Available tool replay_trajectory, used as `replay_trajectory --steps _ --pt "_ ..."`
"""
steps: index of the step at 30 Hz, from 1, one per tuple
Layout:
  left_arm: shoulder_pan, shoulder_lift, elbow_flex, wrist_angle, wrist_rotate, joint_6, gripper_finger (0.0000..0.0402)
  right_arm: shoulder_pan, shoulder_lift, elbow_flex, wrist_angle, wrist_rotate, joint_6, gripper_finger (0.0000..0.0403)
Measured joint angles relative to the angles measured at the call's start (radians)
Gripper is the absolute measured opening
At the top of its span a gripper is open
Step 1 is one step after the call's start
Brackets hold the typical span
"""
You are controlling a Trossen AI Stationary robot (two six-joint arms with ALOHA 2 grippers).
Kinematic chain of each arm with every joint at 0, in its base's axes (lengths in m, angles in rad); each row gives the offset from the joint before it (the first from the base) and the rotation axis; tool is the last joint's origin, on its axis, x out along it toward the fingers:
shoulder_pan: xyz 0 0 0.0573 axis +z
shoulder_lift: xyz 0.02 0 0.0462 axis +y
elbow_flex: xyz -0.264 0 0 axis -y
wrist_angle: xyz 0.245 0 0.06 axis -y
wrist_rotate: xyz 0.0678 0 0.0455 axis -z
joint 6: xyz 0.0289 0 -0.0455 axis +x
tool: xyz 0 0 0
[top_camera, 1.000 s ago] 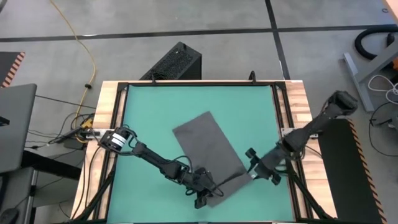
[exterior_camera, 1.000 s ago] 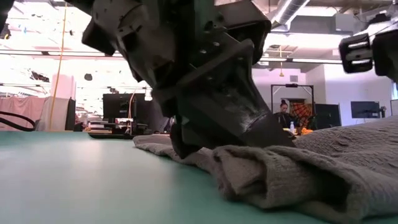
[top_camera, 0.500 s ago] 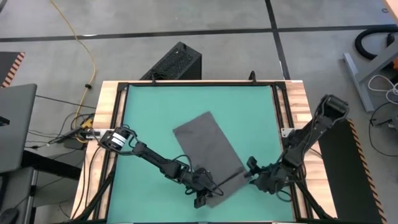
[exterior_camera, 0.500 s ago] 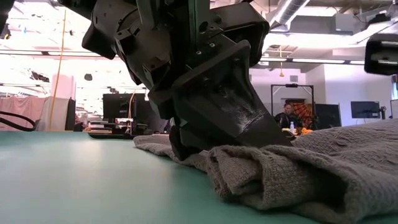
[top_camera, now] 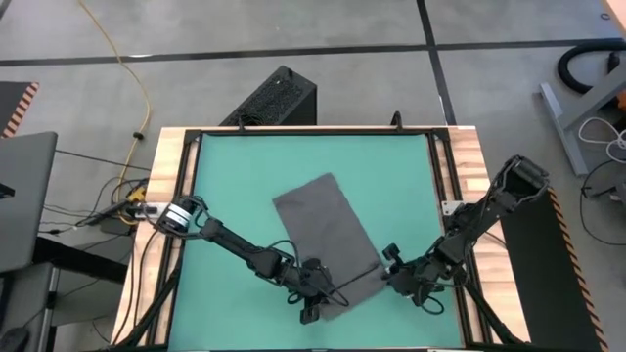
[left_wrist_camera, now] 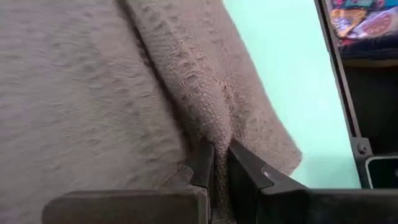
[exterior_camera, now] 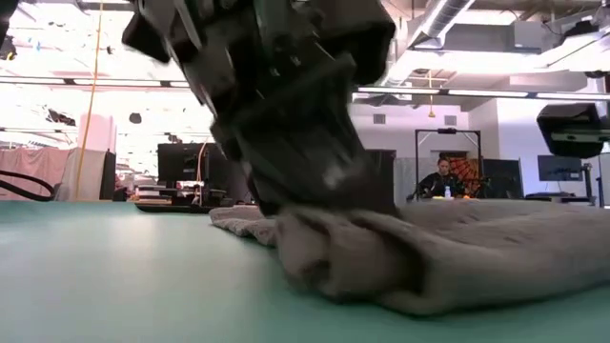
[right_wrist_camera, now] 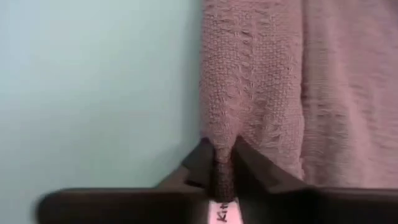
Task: Roll towel
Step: Roll the black towel
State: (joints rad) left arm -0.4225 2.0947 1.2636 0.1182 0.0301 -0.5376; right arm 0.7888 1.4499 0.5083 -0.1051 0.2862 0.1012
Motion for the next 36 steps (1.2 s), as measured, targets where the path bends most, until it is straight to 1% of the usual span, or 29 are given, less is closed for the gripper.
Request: replay_trajectory --steps 2,3,5,9,13,15,18,22,24,26,29,31,33,36 --pt "0.0 -0.029 0.0 -0.039 -0.018 0.01 0.0016 -0.012 -0.016 -0.001 -0.002 -0.055 0.015 0.0029" --pt "0.0 -0.04 0.0 -0.052 -0.022 0.011 0.0017 -0.02 -0.028 -0.001 -0.002 -0.081 0.027 0.0023" --pt "0.0 -0.055 0.0 -0.071 -0.034 0.018 0.0018 -0.041 -0.051 -0.002 0.0 -0.128 0.071 0.0023" --pt "0.0 -0.061 0.0 -0.062 -0.021 0.02 0.0025 -0.111 -0.092 -0.004 0.016 -0.285 0.187 0.0028" --pt "-0.005 -0.061 0.0 -0.062 -0.017 0.037 0.0041 -0.179 -0.104 -0.006 0.052 -0.413 0.279 0.0025" --pt "-0.01 -0.061 0.0 -0.059 -0.02 0.048 0.0056 -0.2 -0.102 -0.006 0.052 -0.444 0.293 0.0025" --pt "-0.011 -0.061 0.0 -0.049 -0.02 0.044 0.0088 -0.216 -0.101 -0.006 0.055 -0.457 0.295 0.0025" --pt "-0.006 -0.075 0.001 -0.053 0.023 0.007 0.0133 -0.22 -0.101 -0.006 0.064 -0.458 0.323 0.0025" --pt "-0.004 -0.101 0.001 -0.054 0.026 0.011 0.0147 -0.231 -0.101 -0.006 0.079 -0.488 0.35 0.0025" --pt "-0.004 -0.133 0.003 -0.061 -0.021 0.042 0.0153 -0.249 -0.101 -0.006 0.095 -0.532 0.384 0.0025" --pt "-0.015 -0.184 0.003 -0.102 -0.149 0.102 0.0152 -0.277 -0.101 -0.006 0.111 -0.601 0.443 0.0025" --pt "-0.028 -0.203 0.003 -0.093 -0.227 0.152 0.0146 -0.298 -0.101 -0.006 0.119 -0.634 0.482 0.0025" --pt "-0.036 -0.195 0.004 -0.019 -0.244 0.211 0.0138 -0.322 -0.101 -0.006 0.129 -0.674 0.516 0.0025" --pt "-0.036 -0.127 0.008 0.086 -0.216 0.248 0.0124 -0.362 -0.101 -0.006 0.142 -0.725 0.556 0.0025"
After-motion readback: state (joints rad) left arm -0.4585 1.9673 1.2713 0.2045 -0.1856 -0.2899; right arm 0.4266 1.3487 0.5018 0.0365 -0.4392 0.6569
